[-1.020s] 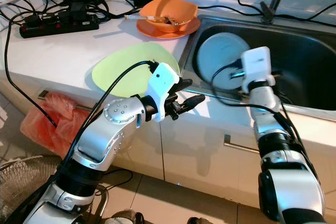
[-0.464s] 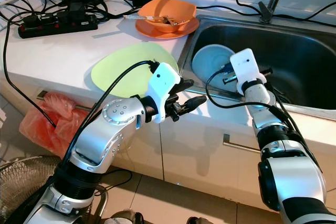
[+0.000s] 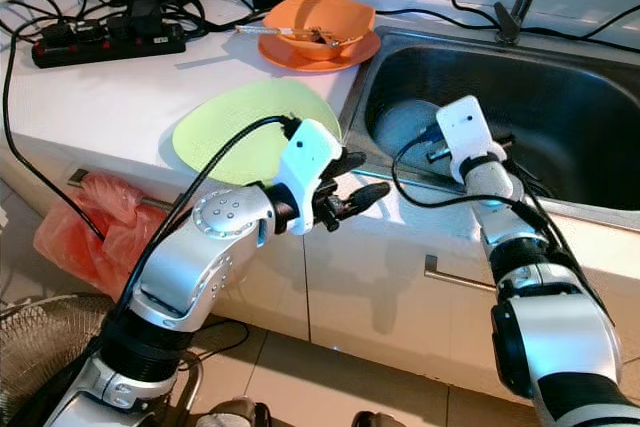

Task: Kitchen organization

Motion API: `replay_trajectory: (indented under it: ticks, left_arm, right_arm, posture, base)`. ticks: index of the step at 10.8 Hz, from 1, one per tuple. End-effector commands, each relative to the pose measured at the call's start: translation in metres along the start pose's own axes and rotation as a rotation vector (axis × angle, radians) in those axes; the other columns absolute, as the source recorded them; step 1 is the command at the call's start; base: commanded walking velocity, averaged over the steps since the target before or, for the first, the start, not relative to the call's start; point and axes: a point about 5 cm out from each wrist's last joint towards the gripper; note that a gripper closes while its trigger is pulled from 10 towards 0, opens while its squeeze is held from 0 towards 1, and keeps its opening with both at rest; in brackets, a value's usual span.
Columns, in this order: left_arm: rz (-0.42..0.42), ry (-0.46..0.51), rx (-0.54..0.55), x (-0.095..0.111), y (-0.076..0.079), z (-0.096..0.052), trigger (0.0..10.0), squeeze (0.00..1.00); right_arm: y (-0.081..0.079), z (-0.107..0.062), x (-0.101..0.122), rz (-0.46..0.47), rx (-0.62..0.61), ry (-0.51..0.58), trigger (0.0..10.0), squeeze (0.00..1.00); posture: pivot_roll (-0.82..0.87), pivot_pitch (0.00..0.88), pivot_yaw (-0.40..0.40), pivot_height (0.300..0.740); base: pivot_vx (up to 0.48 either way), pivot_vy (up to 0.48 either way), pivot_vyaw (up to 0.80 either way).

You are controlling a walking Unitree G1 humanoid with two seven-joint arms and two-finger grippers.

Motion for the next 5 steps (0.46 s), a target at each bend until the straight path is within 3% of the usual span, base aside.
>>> replay_trajectory:
  ticks: [1, 2, 3, 5]
  left_arm:
    - [-0.005, 0.017, -0.002, 0.0038, 0.0009, -0.0024, 10.0, 0.0]
    - [-0.007, 0.015, 0.003, 0.0034, 0.0006, -0.0026, 10.0, 0.0]
    - [-0.006, 0.015, 0.008, 0.0035, 0.0, -0.0026, 10.0, 0.0]
    - [-0.007, 0.012, 0.024, 0.003, -0.0018, -0.0028, 10.0, 0.0]
  right_arm:
    - [0.0038, 0.002, 0.0049, -0.012, -0.007, 0.011, 10.0, 0.53]
    - [0.0023, 0.0022, 0.0047, -0.01, -0.003, 0.01, 10.0, 0.51]
    - [0.001, 0.0023, 0.0046, -0.008, -0.001, 0.01, 10.0, 0.0]
    - [-0.0003, 0.0026, 0.0069, 0.028, -0.005, 0.03, 10.0, 0.0]
  posture:
    - [0.22, 0.109, -0.021, 0.74]
    - [0.22, 0.11, -0.02, 0.74]
    - [0.22, 0.111, -0.021, 0.74]
    - [0.22, 0.115, -0.021, 0.74]
  base:
    - [0.0, 0.0, 0.0]
    - [0.0, 0.0, 0.0]
    - [0.0, 0.0, 0.0]
    - [0.0, 0.0, 0.0]
Point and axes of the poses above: a point about 5 cm out from each wrist's last joint towards the gripper, its own z axis pointing out of the wrist towards the gripper, its own x axis along the axis of the wrist's last joint, y = z × x, and after that the axes turned 7 degrees about z, right-handed
